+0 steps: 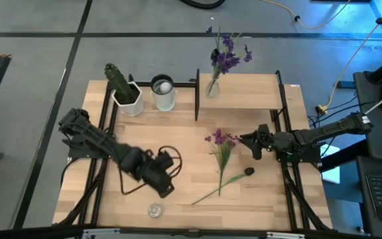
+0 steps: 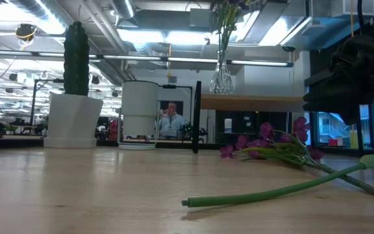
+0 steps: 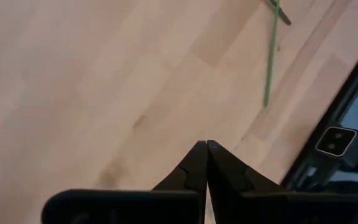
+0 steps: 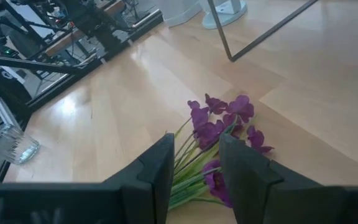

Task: Pick and place flowers into a vace then onto a shelf
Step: Put the purple flowers into the transparent vase

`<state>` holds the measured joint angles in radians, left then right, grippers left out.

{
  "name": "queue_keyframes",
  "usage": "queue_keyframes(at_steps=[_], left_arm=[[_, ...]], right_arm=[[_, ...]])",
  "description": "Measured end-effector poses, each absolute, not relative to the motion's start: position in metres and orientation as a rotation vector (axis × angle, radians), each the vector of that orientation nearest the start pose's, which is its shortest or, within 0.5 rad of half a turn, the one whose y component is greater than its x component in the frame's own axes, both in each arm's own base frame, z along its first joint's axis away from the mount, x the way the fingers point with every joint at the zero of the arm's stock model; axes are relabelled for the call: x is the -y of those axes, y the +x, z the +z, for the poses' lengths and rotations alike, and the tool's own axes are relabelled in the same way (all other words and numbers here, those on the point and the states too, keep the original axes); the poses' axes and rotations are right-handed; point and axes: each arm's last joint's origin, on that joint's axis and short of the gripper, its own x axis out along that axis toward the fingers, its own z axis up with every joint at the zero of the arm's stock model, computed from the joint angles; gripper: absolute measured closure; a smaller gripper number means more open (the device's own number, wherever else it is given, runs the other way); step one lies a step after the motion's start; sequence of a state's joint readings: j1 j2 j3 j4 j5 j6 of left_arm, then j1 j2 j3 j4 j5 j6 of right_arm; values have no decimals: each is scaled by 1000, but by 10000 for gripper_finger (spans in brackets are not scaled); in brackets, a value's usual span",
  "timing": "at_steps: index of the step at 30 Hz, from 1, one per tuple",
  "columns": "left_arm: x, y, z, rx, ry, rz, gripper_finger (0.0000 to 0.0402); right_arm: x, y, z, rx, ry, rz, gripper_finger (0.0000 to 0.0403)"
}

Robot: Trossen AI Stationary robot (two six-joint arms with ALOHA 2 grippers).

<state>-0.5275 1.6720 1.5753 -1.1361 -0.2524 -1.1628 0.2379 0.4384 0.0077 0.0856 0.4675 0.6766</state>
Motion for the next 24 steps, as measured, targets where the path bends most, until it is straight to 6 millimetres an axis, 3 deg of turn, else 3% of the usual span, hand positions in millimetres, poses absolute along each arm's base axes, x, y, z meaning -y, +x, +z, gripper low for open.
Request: queue_keyframes(at_steps=[5,9,13,18,24], left_arm=[[184,274,300,-1094,-628,556,399],[191,259,286,-1126,-637,780,399],[194,245,277,-1190,-629,981,399],[205,248,276,-1052,-598,891,400],[212,267,285,-875,-568,653,400]], right_arm=[[-16,117,136,-249,561,-281,273],[-21,118,137,-297,563,-129,273],[-22,118,137,-311,563,-100,273],[-23,123,156,-300,527,-90,273],[-25,138,201,-295,395,-133,273]])
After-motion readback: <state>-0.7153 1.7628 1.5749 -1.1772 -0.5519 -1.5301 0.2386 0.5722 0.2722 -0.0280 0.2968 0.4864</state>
